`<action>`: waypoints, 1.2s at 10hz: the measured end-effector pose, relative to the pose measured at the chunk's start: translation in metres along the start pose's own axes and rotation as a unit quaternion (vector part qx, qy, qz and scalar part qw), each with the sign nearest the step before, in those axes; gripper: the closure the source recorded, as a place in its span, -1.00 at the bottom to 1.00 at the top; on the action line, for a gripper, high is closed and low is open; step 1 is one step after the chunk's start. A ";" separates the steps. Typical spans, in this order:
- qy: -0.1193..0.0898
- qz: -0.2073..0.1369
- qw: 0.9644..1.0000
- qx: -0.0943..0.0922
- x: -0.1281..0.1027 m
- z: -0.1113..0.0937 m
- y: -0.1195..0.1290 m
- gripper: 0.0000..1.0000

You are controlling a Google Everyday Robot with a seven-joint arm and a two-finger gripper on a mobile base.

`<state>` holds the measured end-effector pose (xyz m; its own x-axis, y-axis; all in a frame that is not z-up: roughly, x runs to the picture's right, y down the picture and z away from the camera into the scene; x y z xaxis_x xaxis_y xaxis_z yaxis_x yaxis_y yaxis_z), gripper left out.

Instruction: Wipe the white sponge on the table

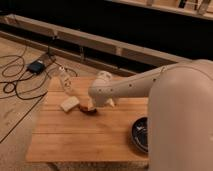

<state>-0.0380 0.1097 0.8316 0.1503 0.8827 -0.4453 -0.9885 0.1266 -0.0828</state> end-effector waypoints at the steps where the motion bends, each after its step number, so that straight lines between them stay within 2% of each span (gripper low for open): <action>1: -0.002 -0.019 1.000 0.006 -0.005 0.000 0.011 -0.60; 4: -0.008 -0.082 0.996 0.011 -0.023 0.005 0.058 -0.60; 8: -0.009 -0.148 0.989 0.007 -0.041 0.017 0.110 -0.60; 10: -0.012 -0.188 0.982 0.011 -0.051 0.026 0.137 -0.60; 12: -0.013 -0.214 0.977 0.017 -0.058 0.034 0.155 -0.60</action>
<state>-0.2000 0.0937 0.8748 0.5500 0.7568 -0.3533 -0.8351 0.5014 -0.2261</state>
